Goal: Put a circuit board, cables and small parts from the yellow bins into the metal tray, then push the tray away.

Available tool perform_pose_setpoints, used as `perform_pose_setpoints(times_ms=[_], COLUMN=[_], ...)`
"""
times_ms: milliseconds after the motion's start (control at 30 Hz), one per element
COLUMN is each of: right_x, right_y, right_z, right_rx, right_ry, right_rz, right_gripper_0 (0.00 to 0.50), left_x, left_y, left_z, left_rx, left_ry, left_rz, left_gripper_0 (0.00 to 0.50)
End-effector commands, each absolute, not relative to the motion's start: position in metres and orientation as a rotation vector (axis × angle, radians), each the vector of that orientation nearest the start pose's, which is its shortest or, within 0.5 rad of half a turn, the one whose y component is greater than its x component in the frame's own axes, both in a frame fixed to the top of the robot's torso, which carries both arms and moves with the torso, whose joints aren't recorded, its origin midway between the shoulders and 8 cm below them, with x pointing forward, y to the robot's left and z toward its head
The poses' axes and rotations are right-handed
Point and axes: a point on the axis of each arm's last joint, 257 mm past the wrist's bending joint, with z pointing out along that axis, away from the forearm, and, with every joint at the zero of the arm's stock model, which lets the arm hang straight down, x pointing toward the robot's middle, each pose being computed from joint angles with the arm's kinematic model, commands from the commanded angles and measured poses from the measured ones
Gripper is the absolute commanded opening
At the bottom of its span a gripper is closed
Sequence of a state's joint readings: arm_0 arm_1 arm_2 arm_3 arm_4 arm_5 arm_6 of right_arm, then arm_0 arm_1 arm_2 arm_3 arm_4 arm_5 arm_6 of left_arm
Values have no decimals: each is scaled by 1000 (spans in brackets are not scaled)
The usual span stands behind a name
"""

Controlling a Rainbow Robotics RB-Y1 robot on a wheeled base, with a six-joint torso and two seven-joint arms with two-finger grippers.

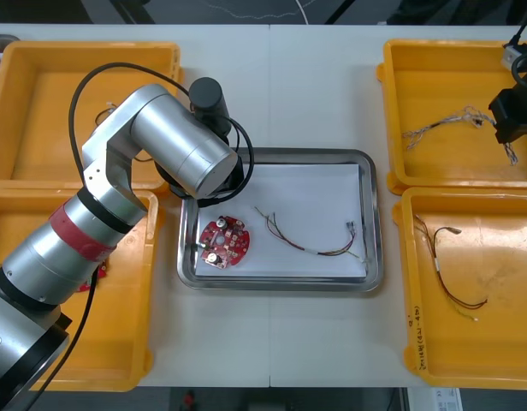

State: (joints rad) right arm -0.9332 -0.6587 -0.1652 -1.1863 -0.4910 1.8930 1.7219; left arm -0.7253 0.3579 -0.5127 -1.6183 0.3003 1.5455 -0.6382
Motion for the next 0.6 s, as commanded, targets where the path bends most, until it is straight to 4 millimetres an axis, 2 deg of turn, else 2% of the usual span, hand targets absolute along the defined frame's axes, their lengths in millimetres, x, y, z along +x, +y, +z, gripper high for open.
perform_pose_setpoints(times_ms=[33,233,333,600], right_x=[539,544,546,548], right_y=[-391,-387,-382,-368], right_z=[-64,-41,-29,-14], right_rx=[-197,-243,-283,-420], right_ry=[2692,2615,2575,2512], right_rz=[-116,-151,-172,-197], right_gripper_0=[0,0,0,0], left_x=[527,526,522,516], left_y=[91,89,92,104], left_z=[-229,-211,-196,-160], left_rx=[-312,-329,-342,-361], left_ry=[2501,2481,2477,2455], left_rz=[-140,-176,-191,-233], left_gripper_0=[500,500,500,500])
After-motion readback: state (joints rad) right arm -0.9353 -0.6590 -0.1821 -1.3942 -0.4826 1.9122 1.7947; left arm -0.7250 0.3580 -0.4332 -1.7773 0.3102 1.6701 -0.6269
